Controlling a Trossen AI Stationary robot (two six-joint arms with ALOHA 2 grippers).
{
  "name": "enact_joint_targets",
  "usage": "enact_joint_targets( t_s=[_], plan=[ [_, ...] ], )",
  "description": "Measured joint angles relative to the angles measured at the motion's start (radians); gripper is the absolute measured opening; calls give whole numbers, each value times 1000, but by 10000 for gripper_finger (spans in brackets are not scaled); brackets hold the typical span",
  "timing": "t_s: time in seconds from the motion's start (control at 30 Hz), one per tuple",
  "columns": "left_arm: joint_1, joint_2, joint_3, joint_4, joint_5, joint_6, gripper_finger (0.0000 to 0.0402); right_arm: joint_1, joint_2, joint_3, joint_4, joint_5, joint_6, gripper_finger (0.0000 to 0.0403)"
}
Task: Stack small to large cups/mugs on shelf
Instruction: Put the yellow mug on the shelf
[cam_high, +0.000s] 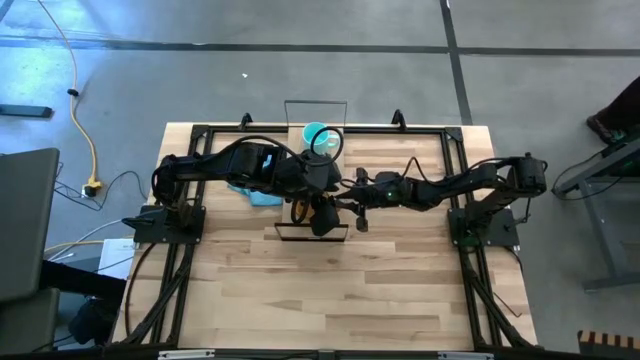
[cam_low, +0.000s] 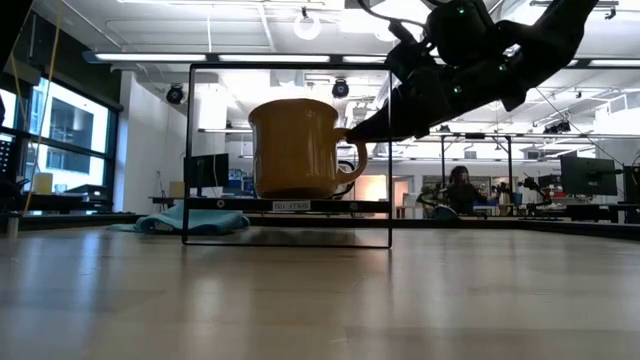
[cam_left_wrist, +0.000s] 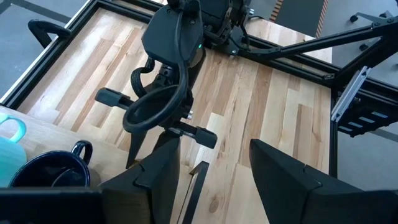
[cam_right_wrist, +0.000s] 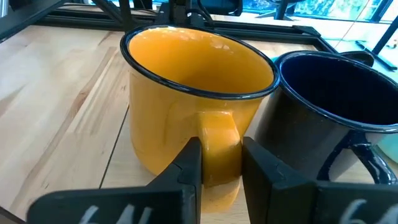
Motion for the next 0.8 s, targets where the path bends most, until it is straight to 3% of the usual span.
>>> enact_joint_targets(
  t_s=[0.8],
  plan=[
    [0, 0, 0, 0, 0, -12, 182, 0, 0, 0, 27, 19, -63, 45]
  ],
)
